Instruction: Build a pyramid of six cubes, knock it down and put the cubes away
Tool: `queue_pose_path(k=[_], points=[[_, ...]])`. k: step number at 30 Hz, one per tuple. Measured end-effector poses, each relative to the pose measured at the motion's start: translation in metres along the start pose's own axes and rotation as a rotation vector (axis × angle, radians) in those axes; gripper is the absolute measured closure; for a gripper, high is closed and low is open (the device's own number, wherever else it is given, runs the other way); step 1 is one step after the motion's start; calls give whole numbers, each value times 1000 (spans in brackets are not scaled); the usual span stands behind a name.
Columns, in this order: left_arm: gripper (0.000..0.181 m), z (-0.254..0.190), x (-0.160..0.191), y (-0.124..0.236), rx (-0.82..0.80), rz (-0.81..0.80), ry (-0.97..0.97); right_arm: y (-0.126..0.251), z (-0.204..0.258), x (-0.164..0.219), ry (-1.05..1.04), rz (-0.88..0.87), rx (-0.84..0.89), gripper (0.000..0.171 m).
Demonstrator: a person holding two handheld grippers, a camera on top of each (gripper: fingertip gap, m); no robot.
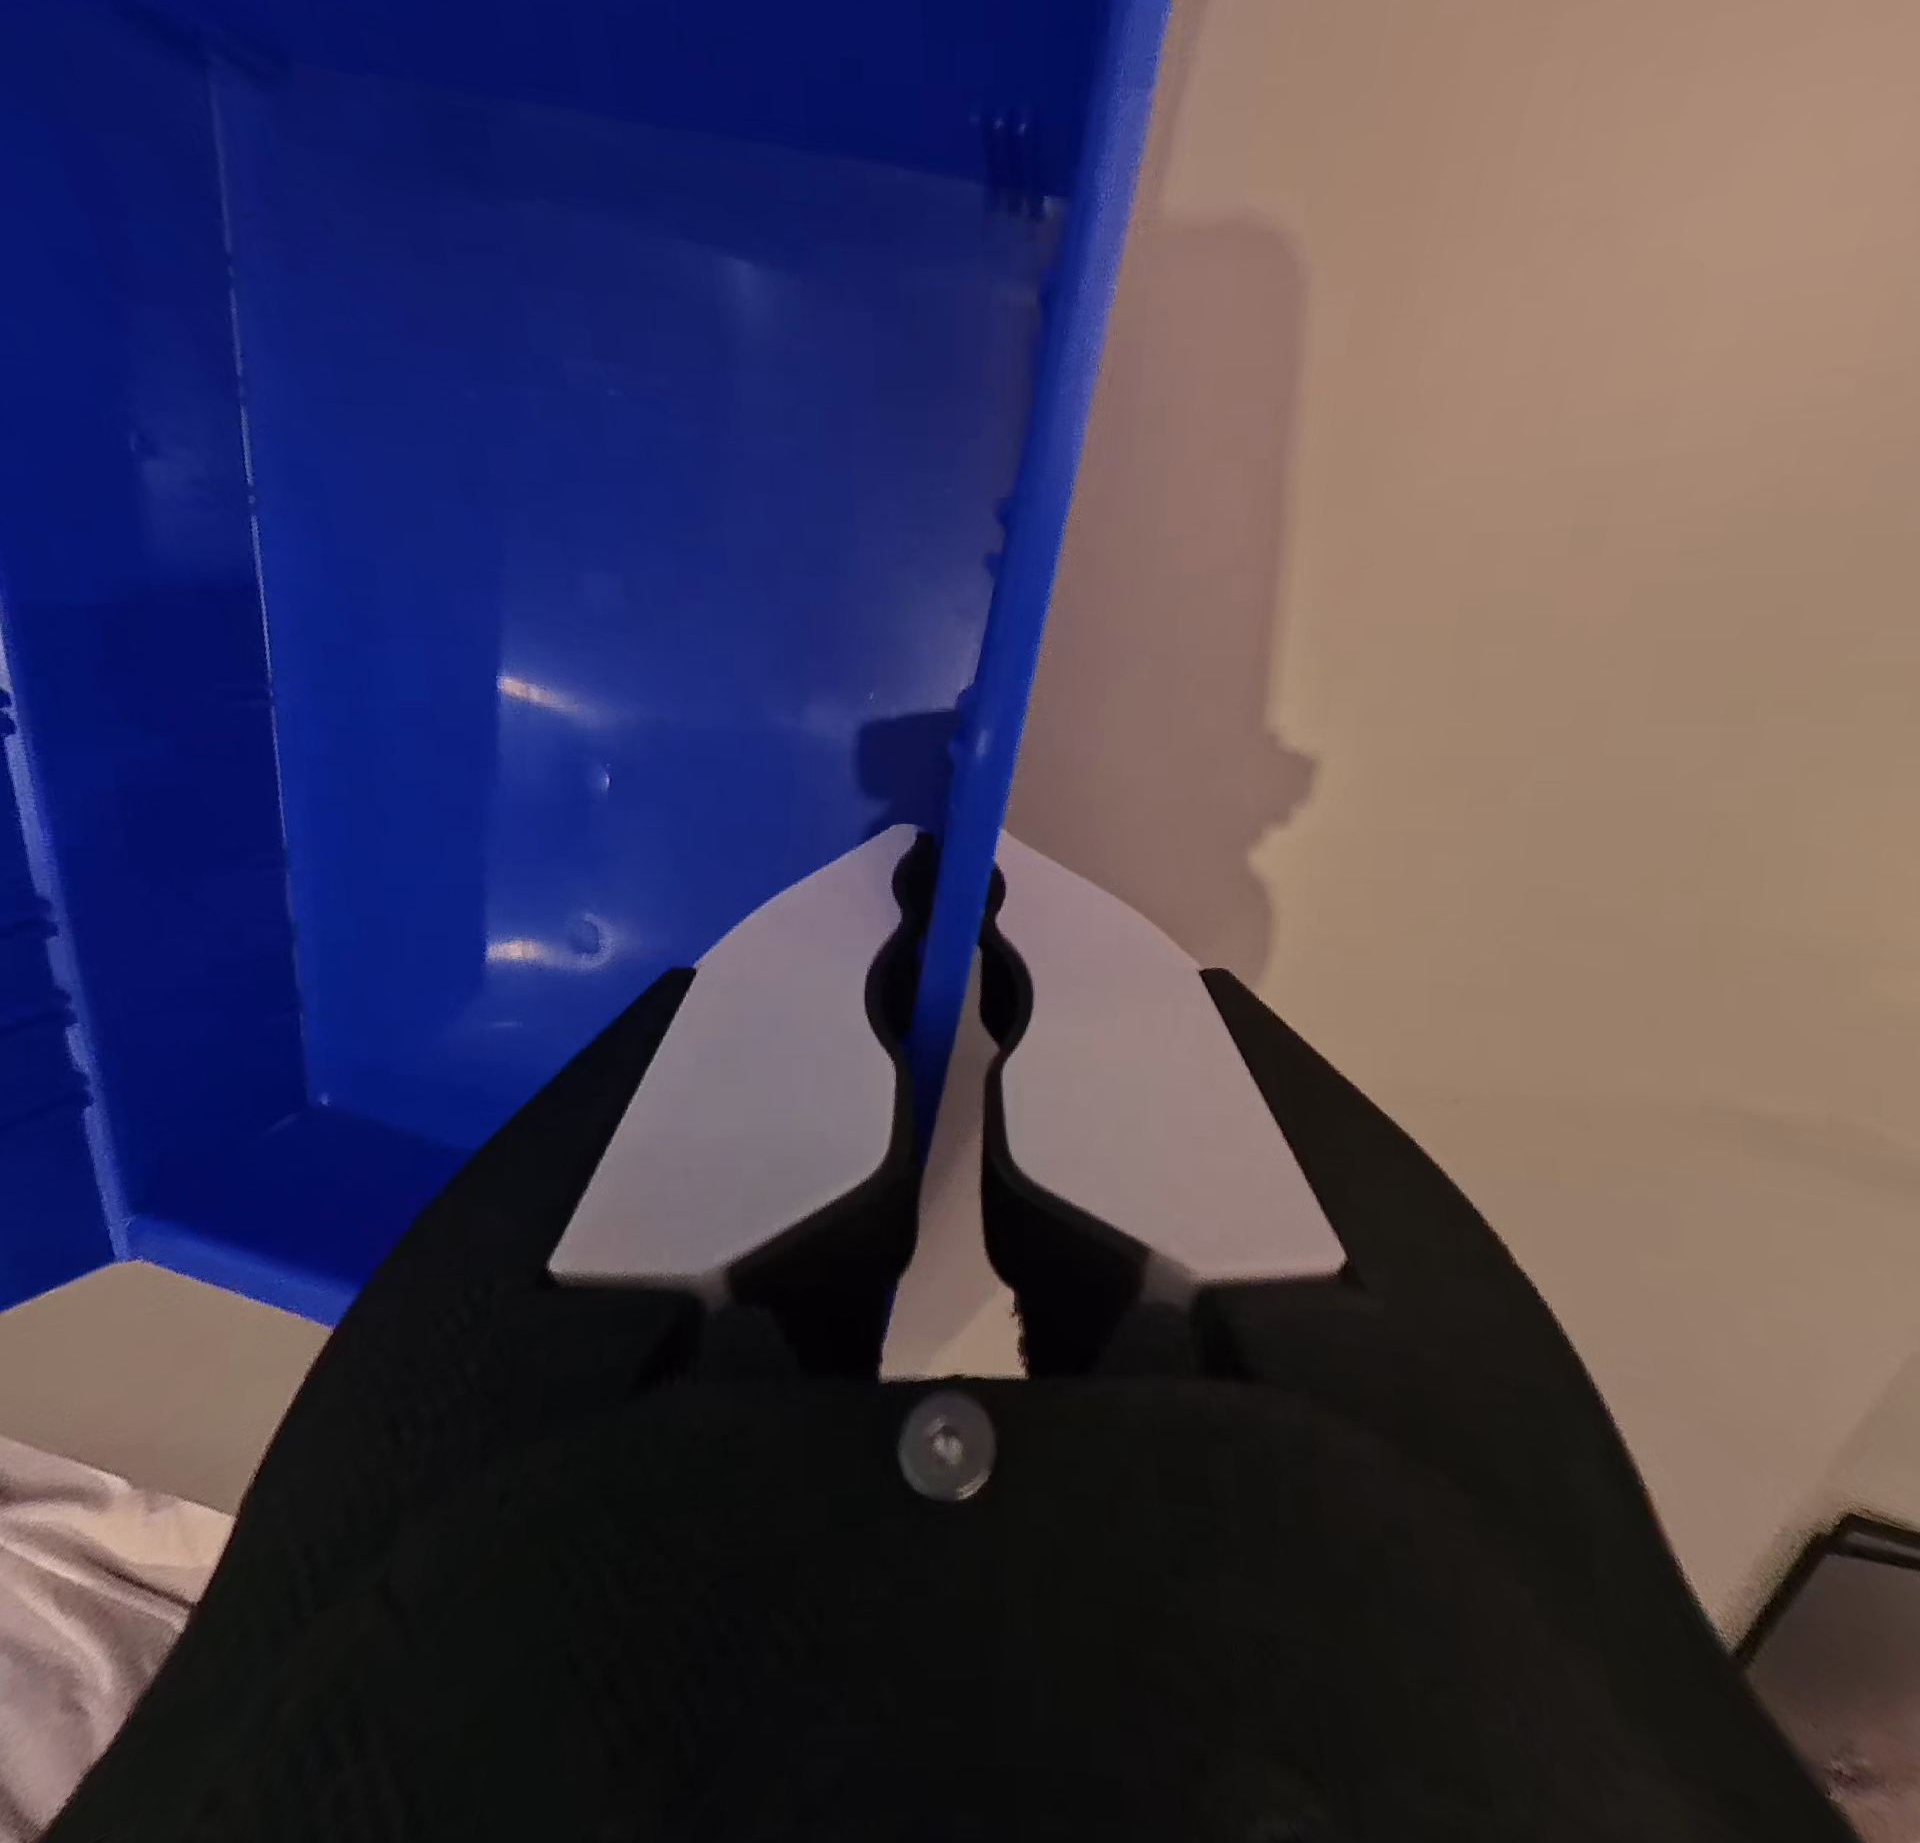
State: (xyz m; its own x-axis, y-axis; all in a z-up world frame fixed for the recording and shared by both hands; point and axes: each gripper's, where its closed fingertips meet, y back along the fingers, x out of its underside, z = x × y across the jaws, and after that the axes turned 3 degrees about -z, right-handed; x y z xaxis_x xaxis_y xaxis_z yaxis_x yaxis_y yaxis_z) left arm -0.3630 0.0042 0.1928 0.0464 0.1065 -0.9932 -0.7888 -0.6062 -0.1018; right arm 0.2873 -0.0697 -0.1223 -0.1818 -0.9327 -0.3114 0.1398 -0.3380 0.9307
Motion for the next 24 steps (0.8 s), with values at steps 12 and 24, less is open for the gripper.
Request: queue_pose_path(k=[12, 24], points=[[131, 17, 23, -3, -60, 112, 14, 42, -26, -26, 94, -243, 438, 119], [153, 50, 157, -13, -46, 752, -82, 209, 170, -88, 452, -1348, 202, 100]])
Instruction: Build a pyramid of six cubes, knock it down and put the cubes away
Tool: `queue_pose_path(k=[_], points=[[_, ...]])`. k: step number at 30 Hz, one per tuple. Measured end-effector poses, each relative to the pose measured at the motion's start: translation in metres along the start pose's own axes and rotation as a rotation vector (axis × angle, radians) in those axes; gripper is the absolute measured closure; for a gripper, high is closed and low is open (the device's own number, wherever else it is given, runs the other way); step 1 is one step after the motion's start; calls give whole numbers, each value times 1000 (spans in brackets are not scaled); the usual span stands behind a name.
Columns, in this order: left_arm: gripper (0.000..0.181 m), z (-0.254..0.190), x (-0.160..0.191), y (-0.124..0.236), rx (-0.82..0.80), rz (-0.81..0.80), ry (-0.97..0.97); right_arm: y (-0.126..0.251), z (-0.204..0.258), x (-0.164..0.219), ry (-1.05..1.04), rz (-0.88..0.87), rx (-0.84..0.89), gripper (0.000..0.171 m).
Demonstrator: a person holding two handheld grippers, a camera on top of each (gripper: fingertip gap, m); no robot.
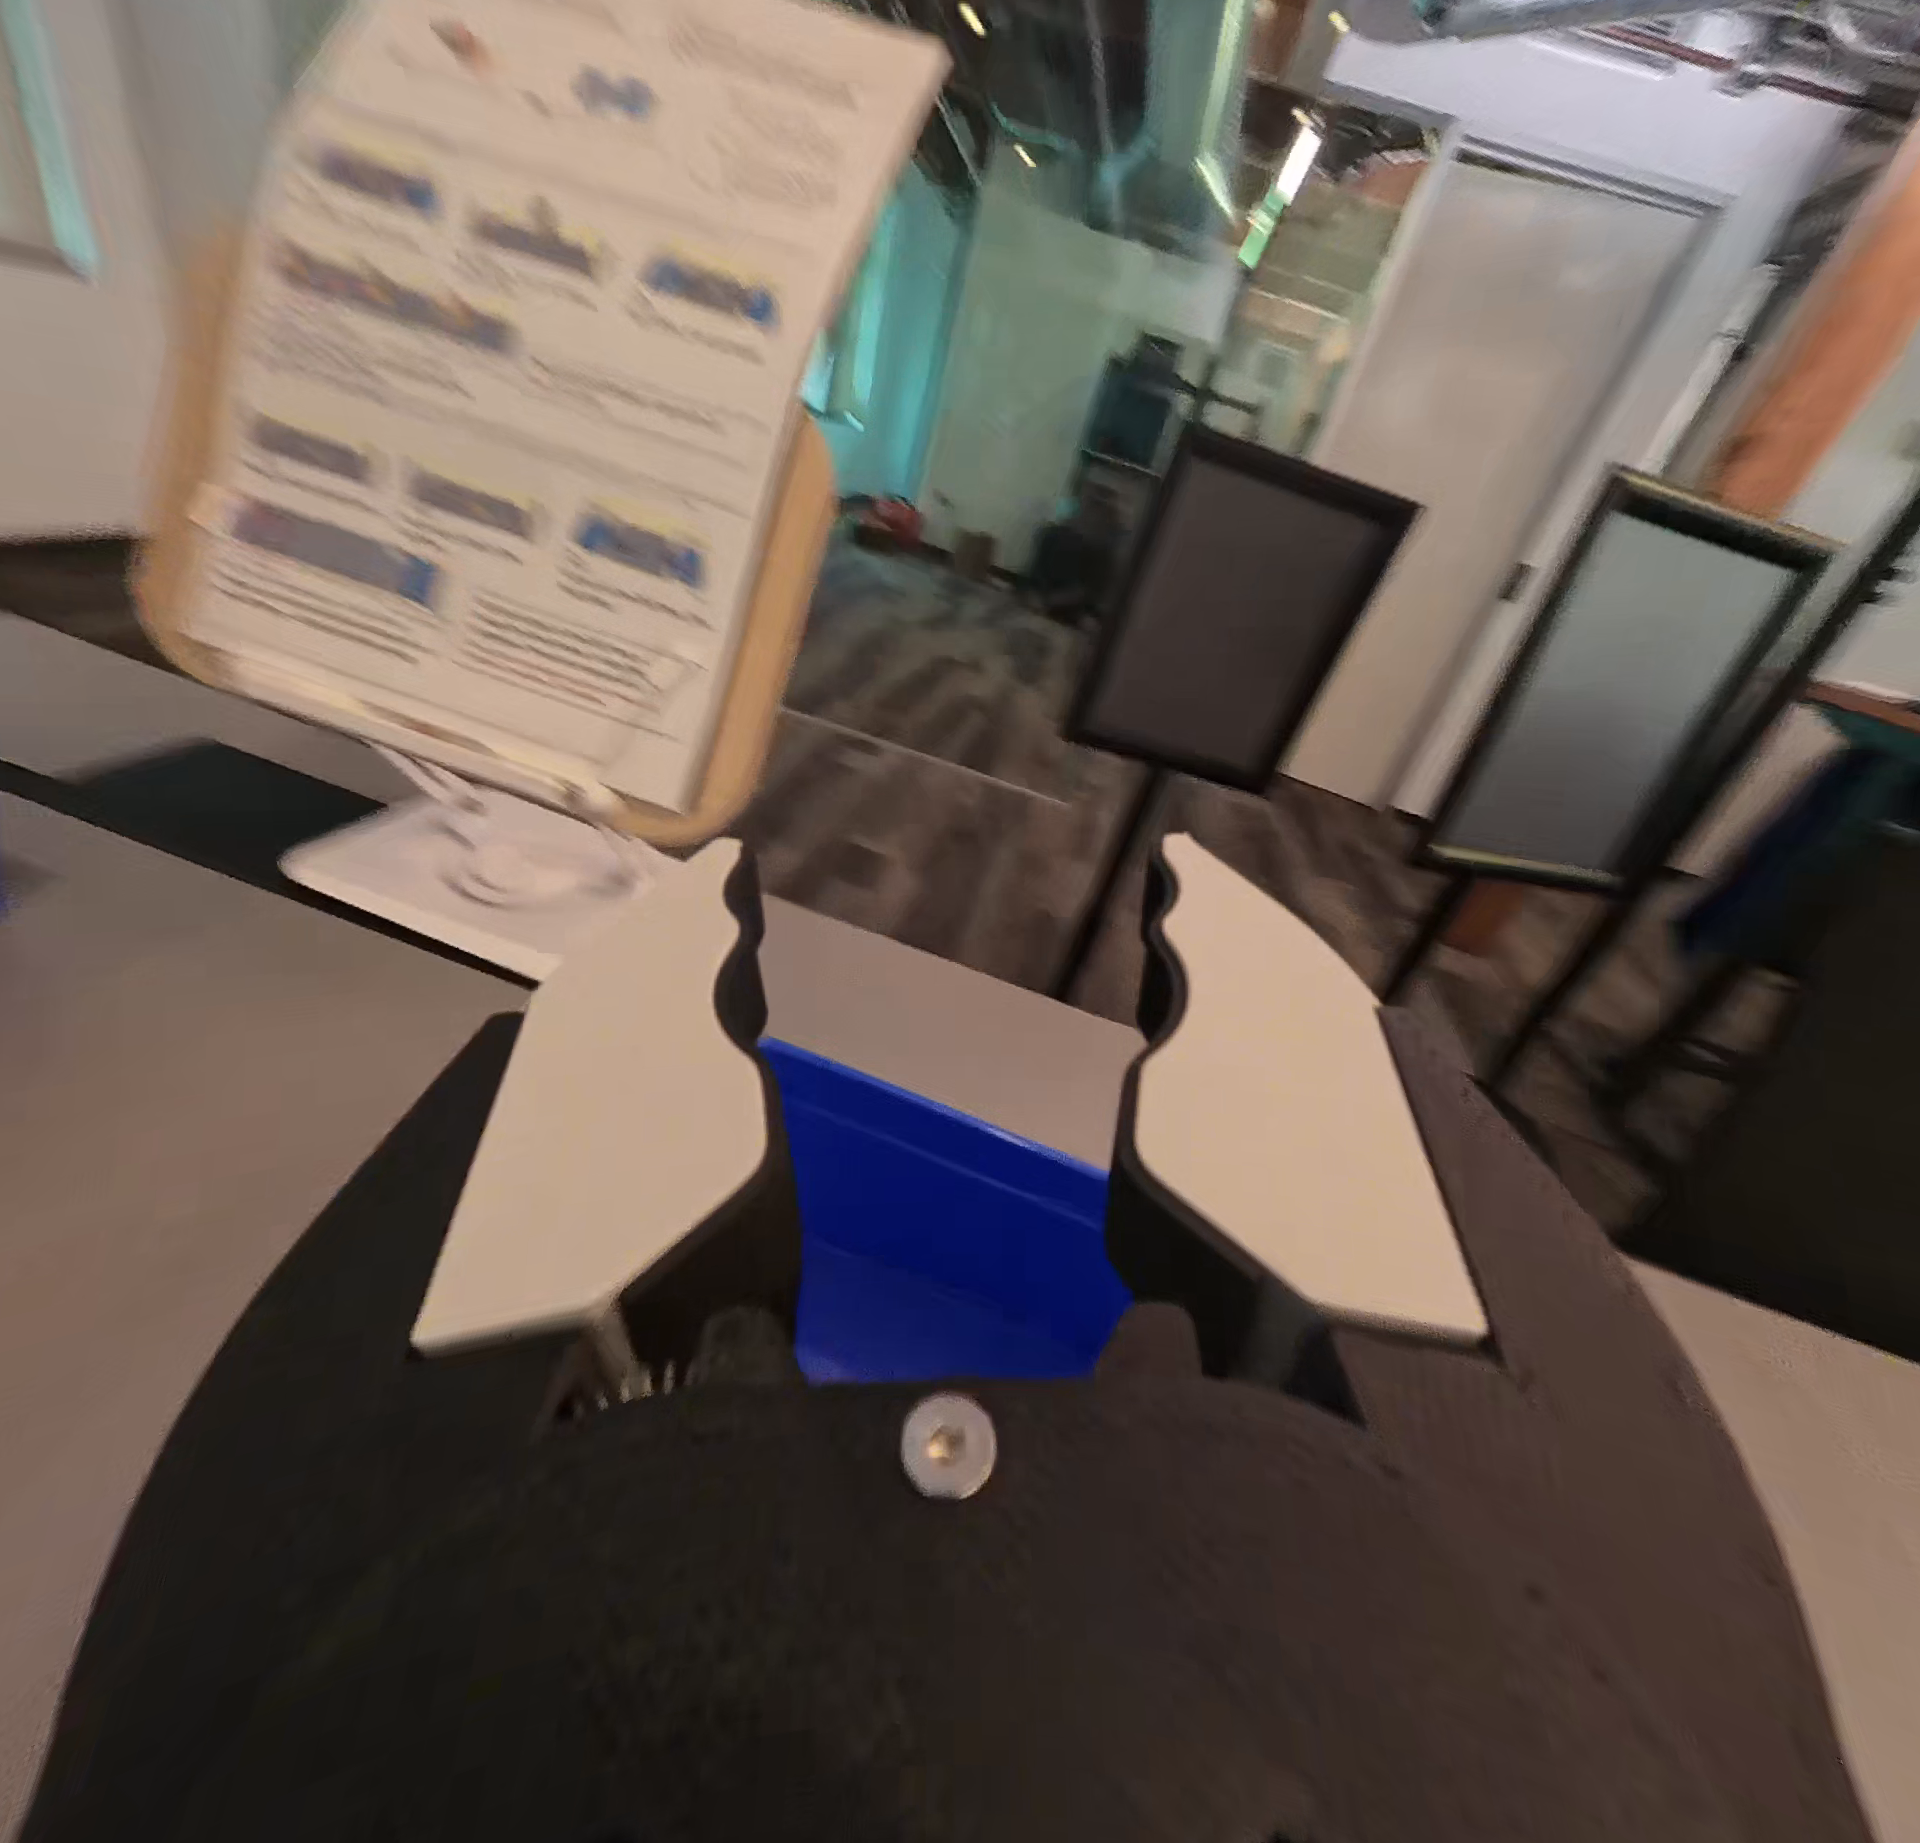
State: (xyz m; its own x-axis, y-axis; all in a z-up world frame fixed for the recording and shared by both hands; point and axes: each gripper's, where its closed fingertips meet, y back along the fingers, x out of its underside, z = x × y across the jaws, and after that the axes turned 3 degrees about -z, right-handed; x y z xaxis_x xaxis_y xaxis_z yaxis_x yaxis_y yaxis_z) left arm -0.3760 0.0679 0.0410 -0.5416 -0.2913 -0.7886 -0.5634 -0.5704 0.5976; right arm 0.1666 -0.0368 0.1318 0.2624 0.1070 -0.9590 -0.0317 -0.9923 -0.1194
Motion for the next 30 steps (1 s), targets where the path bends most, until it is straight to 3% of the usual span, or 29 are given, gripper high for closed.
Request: queue_pose_path(k=[4, 10, 13, 18, 26, 30], points=[[154, -12, 41, -44, 104, 277, -140, 5, 50, -50, -227, -182, -271, 100], [156, -26, 75, -99, 158, 488, -393, 18, 81, -94, -385, -325, -494, 100], [158, -39, 81, -115, 208, 543, -394, 16, 89, -84, -385, -327, -522, 102], [154, -40, 93, -124, 202, 621, -403, -2, 97, -45, -384, -156, -553, 101], [125, -51, 92, -132, 244, 602, -377, -3, 107, -37, -372, -113, -588, 102], [125, -43, 101, -139, 202, 651, -406, -3, 106, -36, -368, -112, -585, 103]])
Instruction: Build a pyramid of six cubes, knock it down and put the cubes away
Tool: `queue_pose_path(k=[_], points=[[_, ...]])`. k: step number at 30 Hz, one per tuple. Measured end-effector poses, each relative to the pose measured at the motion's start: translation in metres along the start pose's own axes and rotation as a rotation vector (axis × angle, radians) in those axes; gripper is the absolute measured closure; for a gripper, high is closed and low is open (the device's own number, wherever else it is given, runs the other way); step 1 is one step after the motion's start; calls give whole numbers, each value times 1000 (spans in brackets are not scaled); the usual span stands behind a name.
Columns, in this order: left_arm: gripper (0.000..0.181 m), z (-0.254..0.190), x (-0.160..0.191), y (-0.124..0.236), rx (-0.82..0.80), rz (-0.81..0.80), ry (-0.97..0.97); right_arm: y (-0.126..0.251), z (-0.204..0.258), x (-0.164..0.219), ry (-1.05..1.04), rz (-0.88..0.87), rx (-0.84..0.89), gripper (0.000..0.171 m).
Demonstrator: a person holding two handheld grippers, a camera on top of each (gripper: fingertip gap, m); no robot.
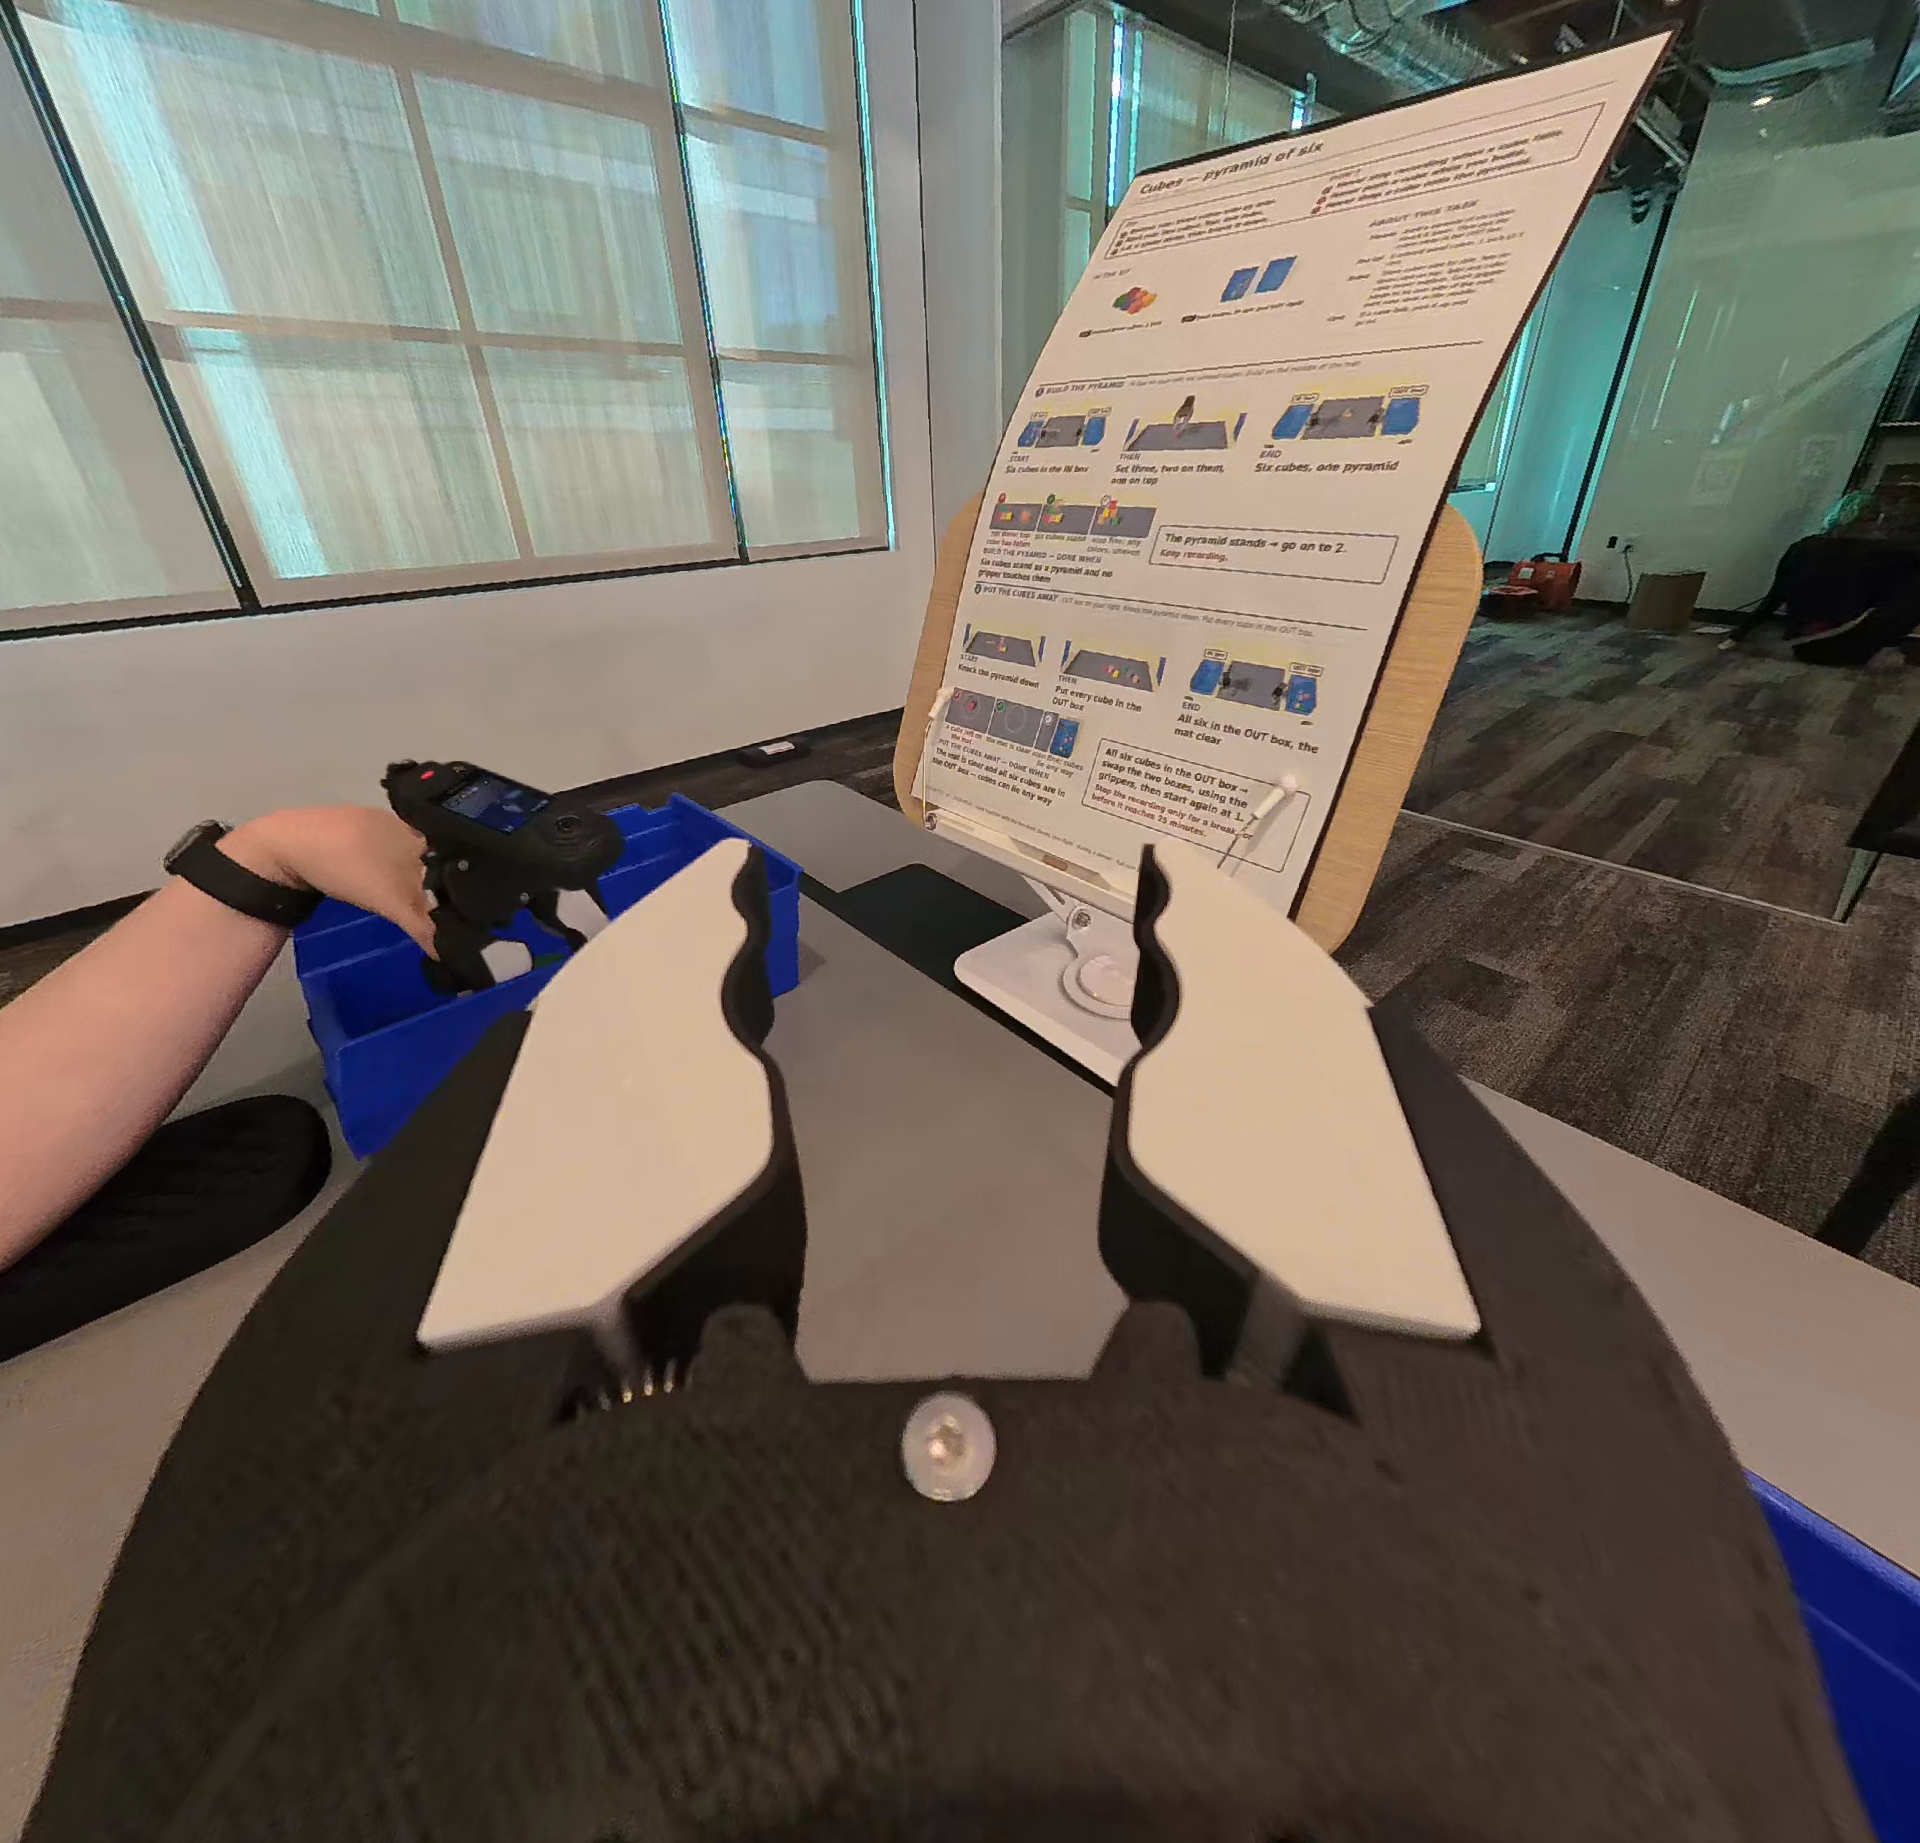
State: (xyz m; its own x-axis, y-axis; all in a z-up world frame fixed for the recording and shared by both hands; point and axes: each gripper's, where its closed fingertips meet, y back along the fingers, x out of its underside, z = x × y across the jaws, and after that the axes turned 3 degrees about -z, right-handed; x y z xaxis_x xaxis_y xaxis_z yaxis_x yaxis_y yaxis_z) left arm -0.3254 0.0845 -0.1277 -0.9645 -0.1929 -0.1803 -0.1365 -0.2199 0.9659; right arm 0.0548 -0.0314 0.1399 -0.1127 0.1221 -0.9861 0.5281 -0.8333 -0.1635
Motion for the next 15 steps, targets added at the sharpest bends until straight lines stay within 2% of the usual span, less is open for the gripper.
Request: queue_pose_path(k=[7, 9, 15], points=[[137, 4, 3, -18, -1, 46, -10, 3, -2, 1, -6, 8, -3, 104], [151, 7, 6, -22, -10, 69, -27, 3, -3, 1, -12, 11, -4, 105], [154, 8, 1, -4, -15, -35, -44, 4, -3, 2, -15, 18, -11, 107]])
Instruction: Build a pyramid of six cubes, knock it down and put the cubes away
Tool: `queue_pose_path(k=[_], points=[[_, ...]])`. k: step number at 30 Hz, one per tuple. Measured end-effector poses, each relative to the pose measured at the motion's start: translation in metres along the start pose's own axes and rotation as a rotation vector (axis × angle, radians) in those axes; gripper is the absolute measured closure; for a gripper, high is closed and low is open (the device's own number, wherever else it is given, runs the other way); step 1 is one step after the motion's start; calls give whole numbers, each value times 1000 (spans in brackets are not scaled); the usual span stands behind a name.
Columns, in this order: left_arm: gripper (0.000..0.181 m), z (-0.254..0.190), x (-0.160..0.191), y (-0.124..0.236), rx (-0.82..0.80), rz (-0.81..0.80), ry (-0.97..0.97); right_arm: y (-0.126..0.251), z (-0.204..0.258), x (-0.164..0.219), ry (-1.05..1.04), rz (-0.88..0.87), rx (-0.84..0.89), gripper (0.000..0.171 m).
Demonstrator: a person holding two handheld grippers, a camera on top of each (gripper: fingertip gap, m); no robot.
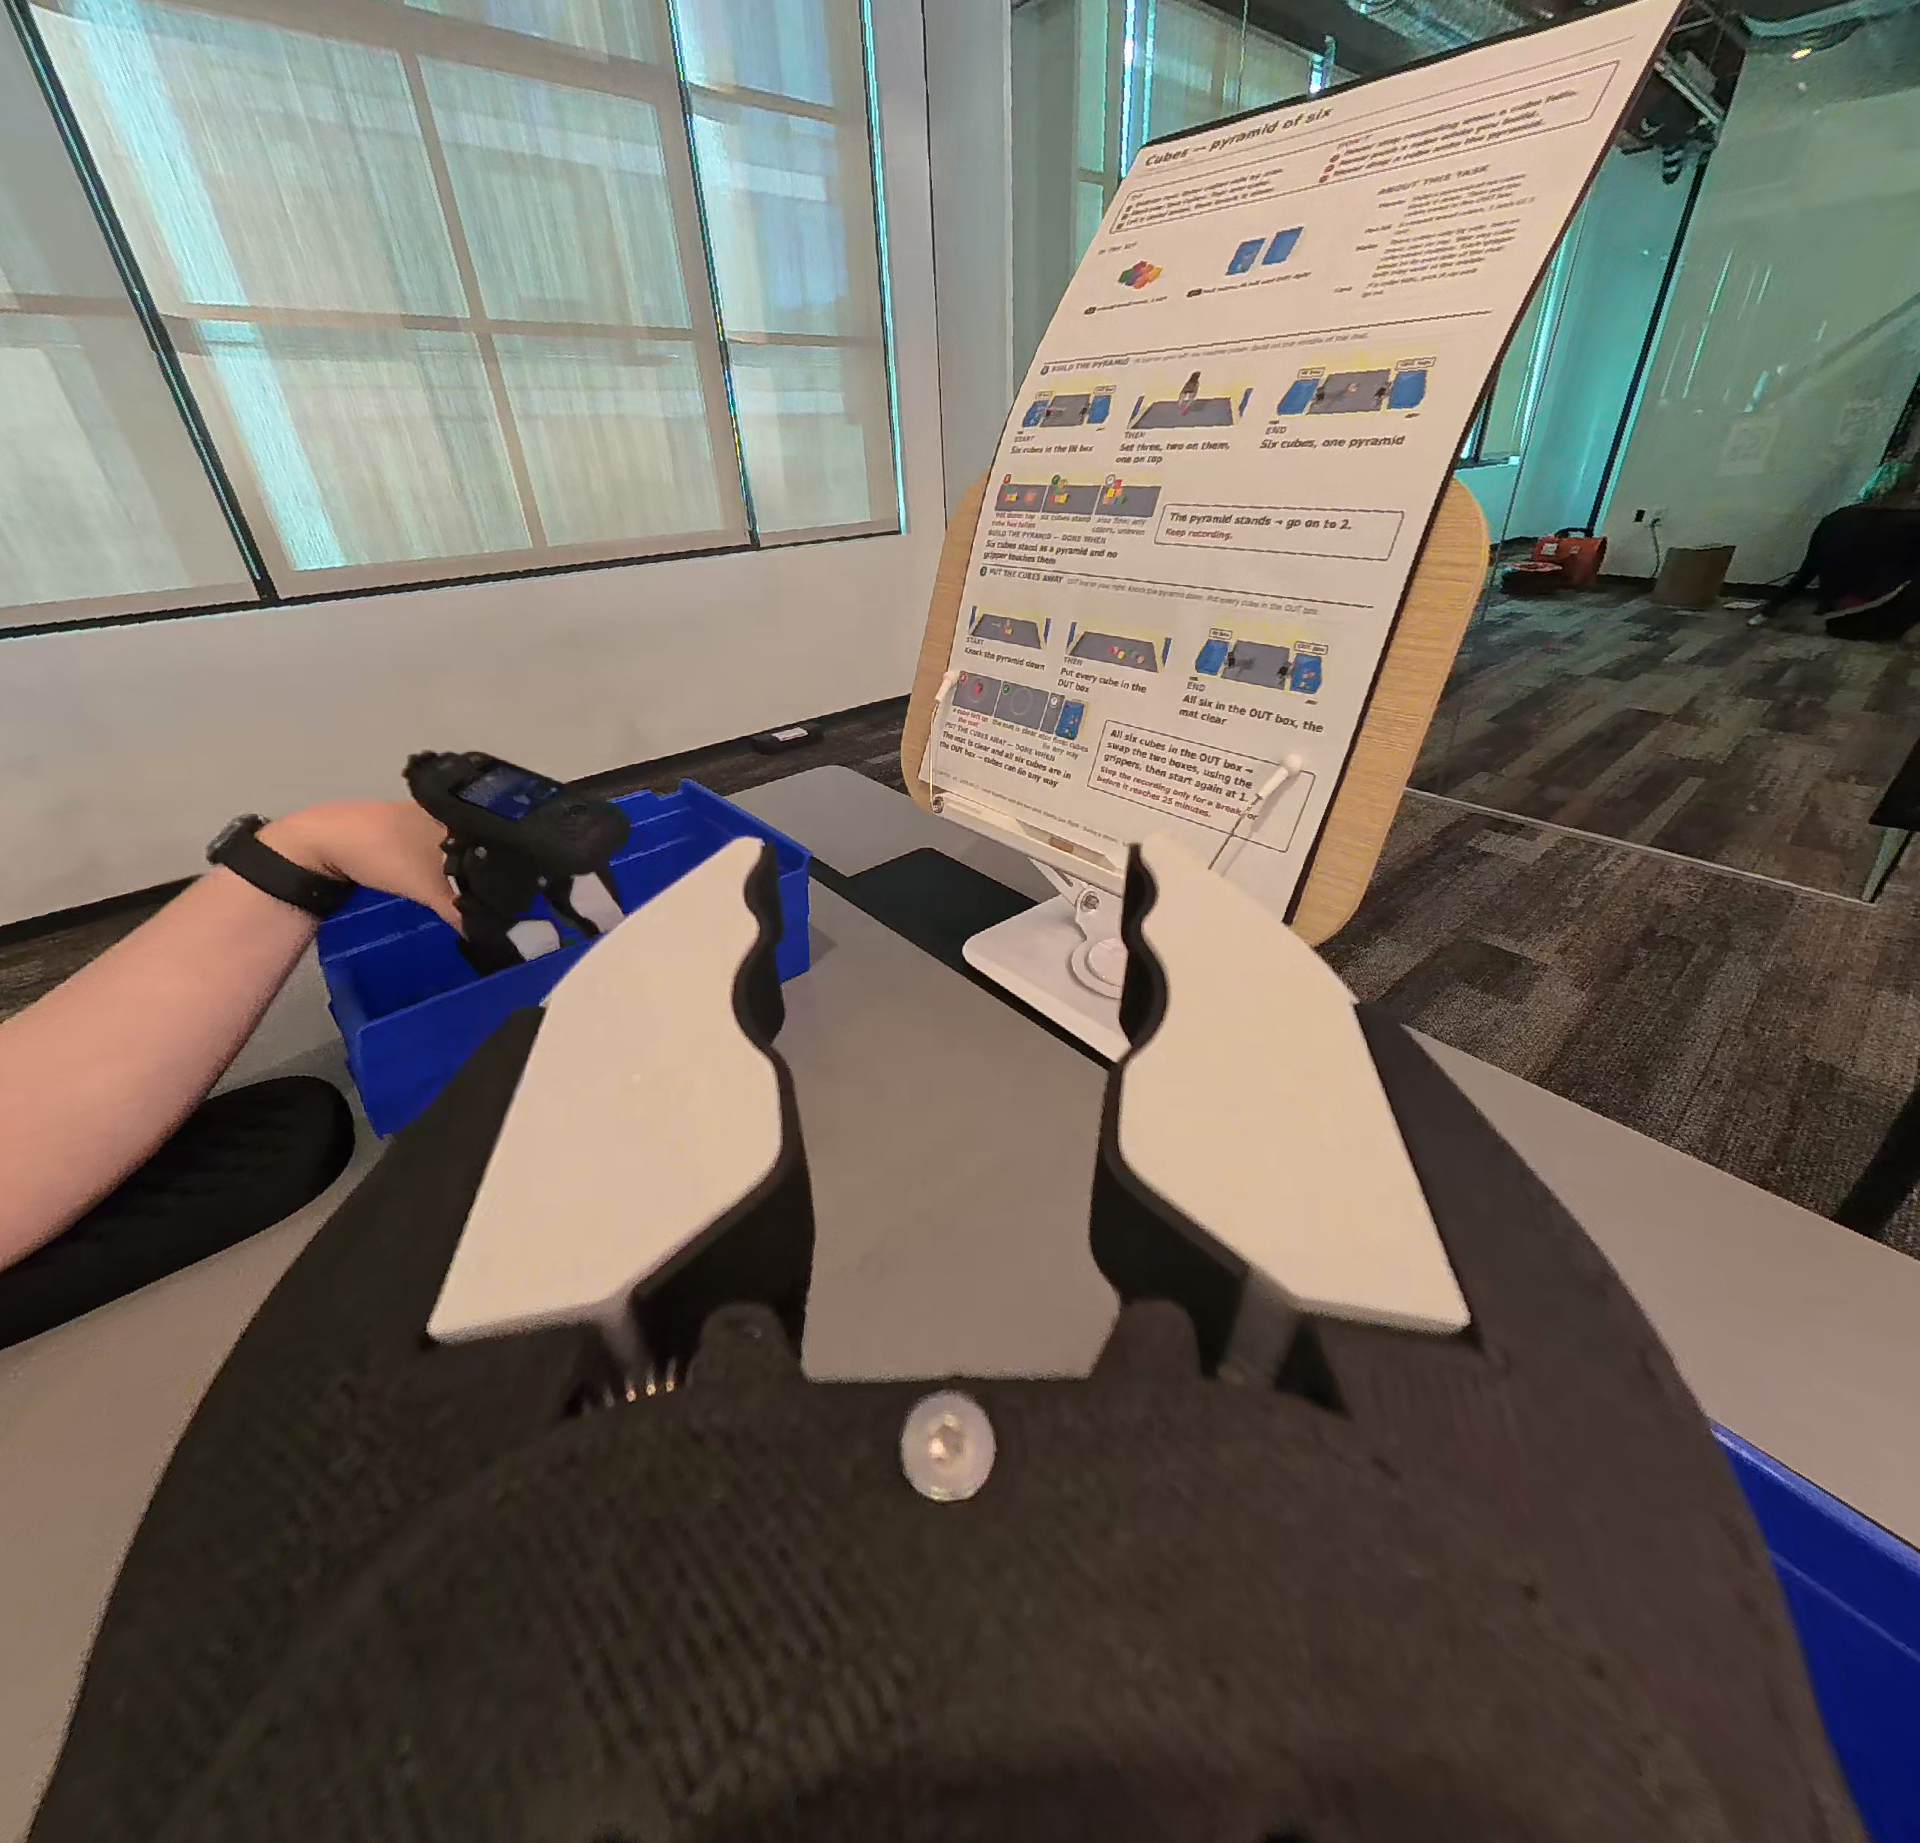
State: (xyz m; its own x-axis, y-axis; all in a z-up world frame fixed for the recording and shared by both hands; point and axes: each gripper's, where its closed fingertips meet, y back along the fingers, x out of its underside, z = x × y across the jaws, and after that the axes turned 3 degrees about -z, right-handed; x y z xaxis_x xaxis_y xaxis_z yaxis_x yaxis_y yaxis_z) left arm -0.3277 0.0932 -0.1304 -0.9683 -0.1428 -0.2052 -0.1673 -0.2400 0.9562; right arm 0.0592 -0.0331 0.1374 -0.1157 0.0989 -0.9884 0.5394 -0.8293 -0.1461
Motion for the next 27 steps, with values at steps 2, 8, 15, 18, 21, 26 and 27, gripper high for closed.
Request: queue_pose_path(k=[2, 8, 15, 18, 21, 26, 27], points=[[153, 8, 4, 17, -52, -28, 14, 1, -1, 0, -2, 4, -2, 107], [153, 33, 8, 102, -326, -201, 92, 9, -4, -7, 1, -13, 8, 108], [154, -62, -148, 169, -298, -730, -233, 25, -14, -20, -11, -64, 36, 110], [154, -131, -221, 125, -74, -753, -252, 32, -19, -23, -24, -83, 48, 111], [154, -178, -254, 69, 103, -635, -269, 36, -23, -22, -48, -78, 46, 111], [154, -206, -268, 18, 227, -535, -332, 41, -33, -19, -94, -84, 46, 111], [154, -206, -269, 12, 214, -518, -346, 41, -34, -17, -105, -77, 43, 111]])
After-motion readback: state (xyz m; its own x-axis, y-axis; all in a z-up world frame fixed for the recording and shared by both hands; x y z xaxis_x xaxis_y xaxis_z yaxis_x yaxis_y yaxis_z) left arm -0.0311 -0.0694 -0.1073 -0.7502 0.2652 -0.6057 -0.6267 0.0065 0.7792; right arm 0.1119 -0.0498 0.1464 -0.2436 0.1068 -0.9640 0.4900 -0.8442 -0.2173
